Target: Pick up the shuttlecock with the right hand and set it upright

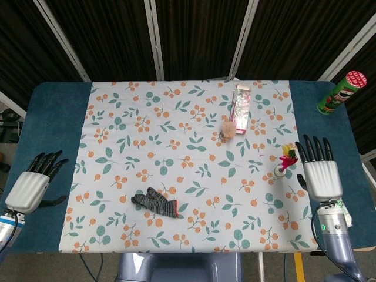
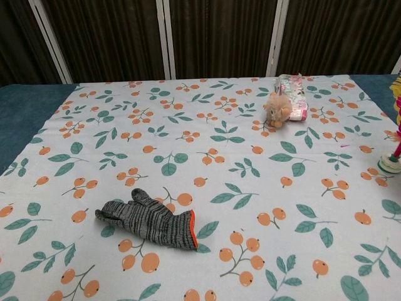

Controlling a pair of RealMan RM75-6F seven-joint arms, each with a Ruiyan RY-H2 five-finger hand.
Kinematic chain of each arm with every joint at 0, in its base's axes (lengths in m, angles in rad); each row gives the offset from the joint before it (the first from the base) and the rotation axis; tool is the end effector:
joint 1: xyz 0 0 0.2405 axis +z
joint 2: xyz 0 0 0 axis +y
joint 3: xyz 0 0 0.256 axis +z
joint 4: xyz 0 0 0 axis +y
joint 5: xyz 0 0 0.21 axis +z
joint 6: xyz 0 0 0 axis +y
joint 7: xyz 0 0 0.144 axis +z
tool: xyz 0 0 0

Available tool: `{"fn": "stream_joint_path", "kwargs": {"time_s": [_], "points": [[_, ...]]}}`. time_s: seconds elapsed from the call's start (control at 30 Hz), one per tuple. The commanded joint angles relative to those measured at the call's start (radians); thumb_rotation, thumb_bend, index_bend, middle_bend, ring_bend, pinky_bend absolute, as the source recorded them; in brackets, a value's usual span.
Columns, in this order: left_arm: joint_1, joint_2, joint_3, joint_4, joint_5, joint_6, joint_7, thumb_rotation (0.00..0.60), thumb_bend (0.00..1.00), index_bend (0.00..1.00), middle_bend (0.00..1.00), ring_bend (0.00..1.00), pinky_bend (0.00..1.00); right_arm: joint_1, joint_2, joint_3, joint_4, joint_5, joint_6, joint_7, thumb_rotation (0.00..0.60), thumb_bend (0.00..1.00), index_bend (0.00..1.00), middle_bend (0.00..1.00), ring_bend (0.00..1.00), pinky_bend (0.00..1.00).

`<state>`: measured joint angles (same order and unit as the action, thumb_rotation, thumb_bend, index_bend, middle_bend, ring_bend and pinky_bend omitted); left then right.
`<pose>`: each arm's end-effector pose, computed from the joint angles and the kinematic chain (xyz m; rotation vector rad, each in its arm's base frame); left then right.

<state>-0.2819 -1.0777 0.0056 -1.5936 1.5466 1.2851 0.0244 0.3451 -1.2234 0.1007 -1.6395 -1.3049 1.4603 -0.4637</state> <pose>-0.2909 0.2266 0.1391 -1.6969 -0.8561 -0.8265 -0.2600 -0.2638 0.1350 1.4485 -0.5867 0.7619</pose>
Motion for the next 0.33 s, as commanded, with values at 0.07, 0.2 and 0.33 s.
{"fn": "stream_joint_path", "kwargs": {"time_s": [0.07,0.2,0.33], "points": [[0.000,0.001,0.000,0.000,-0.001,-0.001,-0.002,0.531,0.21,0.12,0.00,0.00,0.00,-0.087,0.008,-0.012,0.090,-0.095,0.034,0.358,0.600,0.14,0.09,0.00,0.00,0.00],[-0.001,0.001,-0.001,0.000,-0.001,-0.001,-0.001,0.527,0.21,0.12,0.00,0.00,0.00,-0.093,0.005,-0.019,0.116,-0.087,0.004,0.374,0.600,0.13,0.06,0.00,0.00,0.00],[0.000,0.001,0.000,0.001,0.000,0.000,-0.003,0.526,0.21,0.12,0.00,0.00,0.00,-0.091,0.009,-0.023,0.114,-0.070,-0.036,0.353,0.600,0.12,0.05,0.00,0.00,0.00]]}}
